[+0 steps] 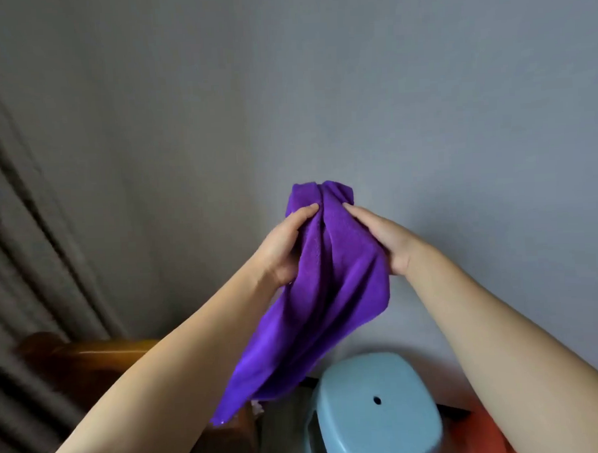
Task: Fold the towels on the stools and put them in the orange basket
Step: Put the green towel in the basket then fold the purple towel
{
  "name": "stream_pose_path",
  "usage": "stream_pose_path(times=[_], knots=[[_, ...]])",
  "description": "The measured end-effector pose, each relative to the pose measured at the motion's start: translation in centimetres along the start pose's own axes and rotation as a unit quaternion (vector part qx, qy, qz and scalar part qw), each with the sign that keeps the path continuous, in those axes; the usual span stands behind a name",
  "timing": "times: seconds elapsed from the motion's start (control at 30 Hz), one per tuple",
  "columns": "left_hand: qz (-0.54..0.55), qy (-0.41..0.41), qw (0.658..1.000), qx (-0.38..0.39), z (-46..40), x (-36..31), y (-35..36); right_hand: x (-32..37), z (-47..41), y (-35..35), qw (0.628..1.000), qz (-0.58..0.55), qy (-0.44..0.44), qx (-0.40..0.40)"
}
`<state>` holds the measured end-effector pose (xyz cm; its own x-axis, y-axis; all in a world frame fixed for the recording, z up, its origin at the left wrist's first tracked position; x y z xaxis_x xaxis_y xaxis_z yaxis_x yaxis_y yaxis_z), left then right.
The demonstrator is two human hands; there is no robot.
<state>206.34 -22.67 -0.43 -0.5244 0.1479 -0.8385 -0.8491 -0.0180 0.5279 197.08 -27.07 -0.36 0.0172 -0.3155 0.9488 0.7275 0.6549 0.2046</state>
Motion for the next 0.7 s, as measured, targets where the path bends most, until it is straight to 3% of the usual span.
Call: stream_pose_path(times=[0.1, 0.27, 0.37, 0.5, 0.7], knots=[[-0.078, -0.005, 0.997, 0.013, -2.3, 1.9, 3.9, -0.4, 2.9, -5.3, 1.0, -0.003, 0.024, -0.005], [-0.272, -0.013, 0.96, -0.068, -5.4, 5.3, 6.4, -2.5, 6.9, -13.4, 0.996, -0.005, 0.07, -0.057], [-0.221, -0.036, 0.969, -0.109, -6.7, 8.0, 5.6, -3.7, 9.0, -18.2, 0.986, -0.051, 0.075, -0.143], [-0.097, -0.043, 0.984, -0.14, -7.3, 10.4, 5.0, -4.9, 10.9, -21.1, 0.974, -0.115, 0.056, -0.189], [-0.135, -0.009, 0.968, -0.209, -8.3, 9.8, 3.5, -5.1, 12.1, -24.9, 0.949, -0.182, -0.007, -0.256]])
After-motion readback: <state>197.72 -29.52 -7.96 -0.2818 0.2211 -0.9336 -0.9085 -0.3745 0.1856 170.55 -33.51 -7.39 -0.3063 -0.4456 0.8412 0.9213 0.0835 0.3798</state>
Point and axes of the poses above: each hand's wrist, its own z-axis away from the middle knuckle, its own y-axis out of the palm, x = y × z, the point moved 8 cm from there along -z, towards the middle knuckle, and after that the axes turned 2 degrees about x, right-handed, at the moved point
